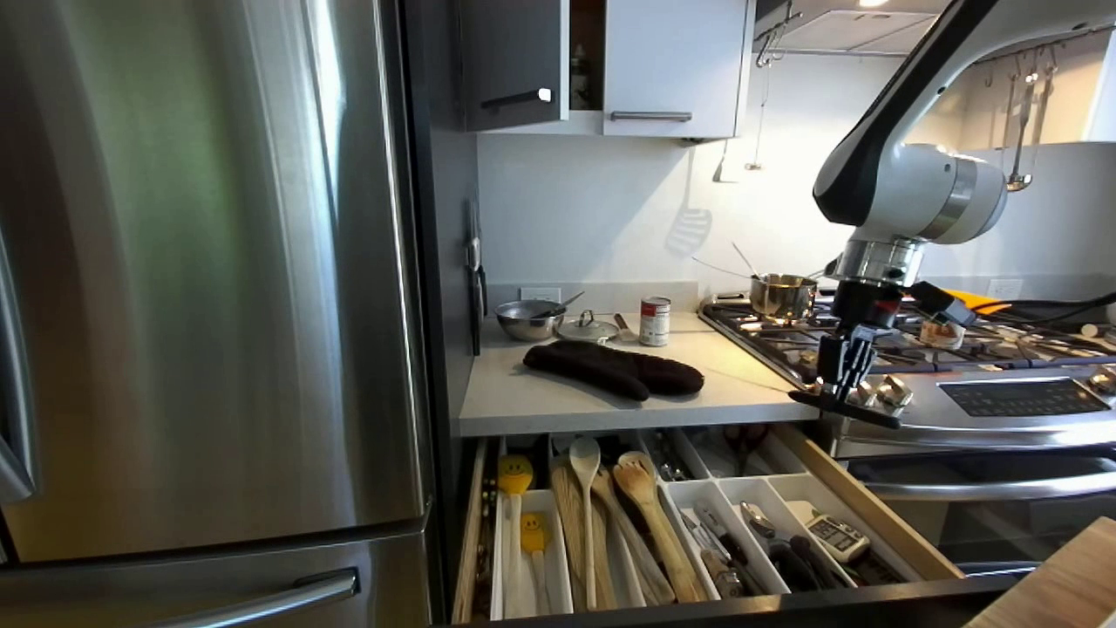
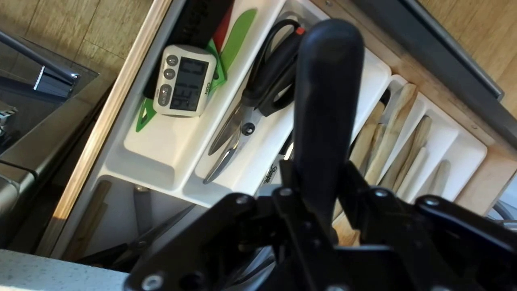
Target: Put the black utensil in the drawer
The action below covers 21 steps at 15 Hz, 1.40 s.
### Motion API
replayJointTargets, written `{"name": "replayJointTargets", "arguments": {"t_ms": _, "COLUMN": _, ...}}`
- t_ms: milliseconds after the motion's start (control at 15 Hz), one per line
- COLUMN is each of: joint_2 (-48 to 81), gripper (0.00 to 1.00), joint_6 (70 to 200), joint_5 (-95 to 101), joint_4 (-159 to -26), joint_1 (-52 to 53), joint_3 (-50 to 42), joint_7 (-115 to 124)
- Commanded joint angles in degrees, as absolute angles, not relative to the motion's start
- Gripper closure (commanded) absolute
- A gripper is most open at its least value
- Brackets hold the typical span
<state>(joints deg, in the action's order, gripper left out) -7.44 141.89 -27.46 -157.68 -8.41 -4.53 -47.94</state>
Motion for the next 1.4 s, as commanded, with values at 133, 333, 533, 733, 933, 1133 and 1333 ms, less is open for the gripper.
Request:
{"name": "replayJointTargets", "arguments": {"t_ms": 133, "joint_2": -7.52, "gripper": 0.70, "joint_6": 141.83, "joint_5": -26.97, "joint_4": -157.68, "joint_1": -6.53, "joint_3": -6.75, "joint_7": -47.97}}
{"name": "replayJointTargets", "arguments": {"t_ms": 333, "joint_2": -6.43, "gripper": 0.92, "joint_6": 141.66, "joint_5": -28.75, "joint_4": -157.63, "joint_1": -5.17, "joint_3": -6.73, "joint_7": -49.96}}
{"name": "replayJointTargets", "arguments": {"t_ms": 533, "joint_2": -4.44, "gripper": 0.92, "joint_6": 141.88, "joint_5": -32.14, "joint_4": -157.64, "joint_1": -3.17, "joint_3": -6.64, "joint_7": -53.33}}
{"name": "replayJointTargets", "arguments": {"t_ms": 733, "joint_2": -1.64, "gripper": 0.92, "joint_6": 141.99, "joint_5": -35.35, "joint_4": -157.66, "joint_1": -2.42, "joint_3": -6.16, "joint_7": -56.22}}
{"name": "replayJointTargets", "arguments": {"t_ms": 933, "joint_2": 1.75, "gripper": 0.92, "joint_6": 142.94, "joint_5": -39.19, "joint_4": -157.67, "joint_1": -2.53, "joint_3": -5.09, "joint_7": -58.22}}
{"name": "replayJointTargets", "arguments": {"t_ms": 1133, "joint_2": 5.58, "gripper": 0.92, "joint_6": 143.22, "joint_5": -43.59, "joint_4": -157.12, "joint_1": -2.77, "joint_3": -3.32, "joint_7": -60.19}}
{"name": "replayJointTargets", "arguments": {"t_ms": 1333, "joint_2": 9.14, "gripper": 0.92, "joint_6": 144.61, "joint_5": -47.30, "joint_4": -156.22, "joint_1": -2.96, "joint_3": -1.13, "joint_7": -60.58}}
